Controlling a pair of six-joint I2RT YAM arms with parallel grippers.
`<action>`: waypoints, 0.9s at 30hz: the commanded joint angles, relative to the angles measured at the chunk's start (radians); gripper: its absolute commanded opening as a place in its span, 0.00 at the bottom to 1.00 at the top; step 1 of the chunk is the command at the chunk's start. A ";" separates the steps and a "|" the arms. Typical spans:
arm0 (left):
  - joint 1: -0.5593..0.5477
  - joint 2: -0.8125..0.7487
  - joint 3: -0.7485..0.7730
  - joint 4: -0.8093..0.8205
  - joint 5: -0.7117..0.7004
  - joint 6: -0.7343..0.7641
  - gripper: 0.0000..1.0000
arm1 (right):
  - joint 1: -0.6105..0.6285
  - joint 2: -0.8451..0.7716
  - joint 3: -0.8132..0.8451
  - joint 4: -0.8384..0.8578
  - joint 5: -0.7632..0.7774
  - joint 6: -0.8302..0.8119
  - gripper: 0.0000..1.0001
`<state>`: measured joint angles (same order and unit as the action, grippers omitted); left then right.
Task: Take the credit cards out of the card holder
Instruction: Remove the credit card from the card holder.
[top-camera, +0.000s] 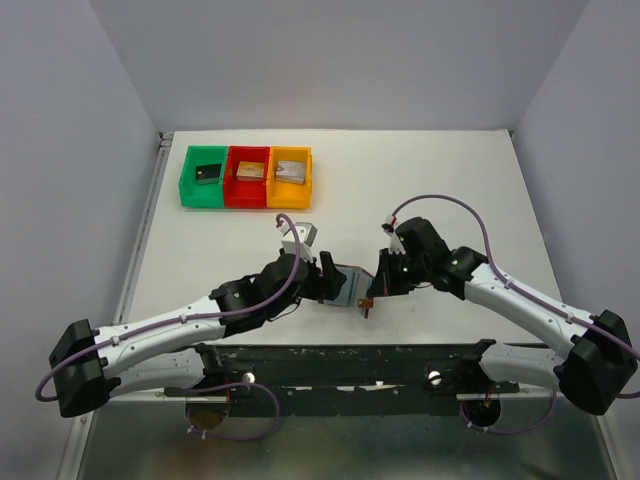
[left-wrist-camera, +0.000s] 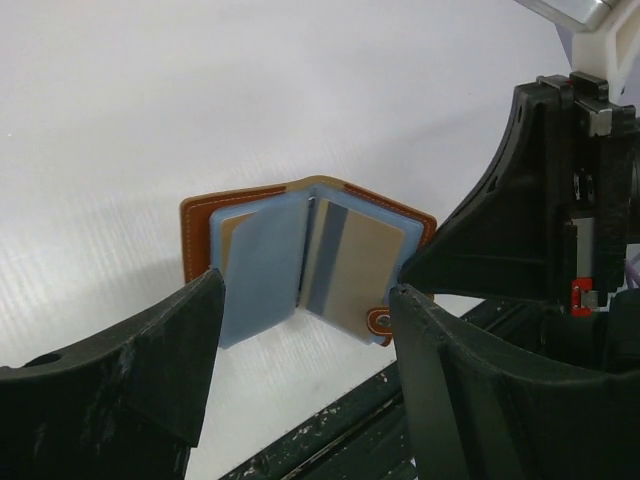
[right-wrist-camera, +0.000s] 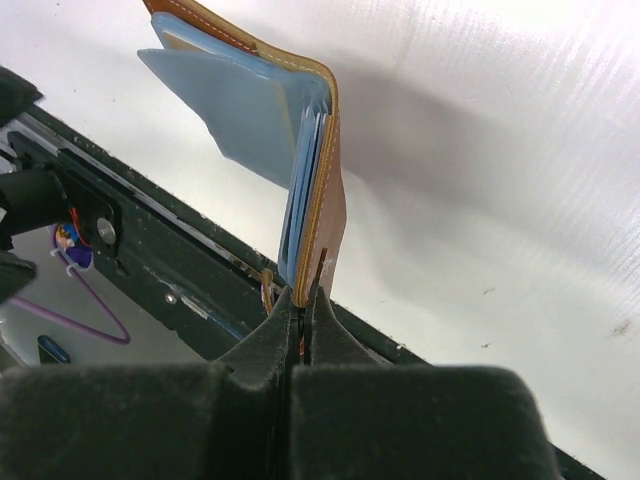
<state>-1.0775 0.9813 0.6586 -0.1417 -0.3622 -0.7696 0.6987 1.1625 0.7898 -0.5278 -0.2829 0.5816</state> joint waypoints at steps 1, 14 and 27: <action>-0.005 0.098 0.062 0.083 0.124 0.058 0.77 | 0.001 -0.017 0.038 -0.020 -0.001 -0.008 0.00; -0.029 0.278 0.148 0.091 0.172 0.095 0.76 | 0.002 -0.034 0.051 -0.006 -0.038 0.000 0.00; -0.029 0.336 0.164 0.059 0.137 0.087 0.72 | 0.001 -0.060 0.037 0.011 -0.059 -0.006 0.00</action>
<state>-1.1000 1.2972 0.7986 -0.0689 -0.2089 -0.6914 0.6983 1.1316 0.8093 -0.5446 -0.3012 0.5812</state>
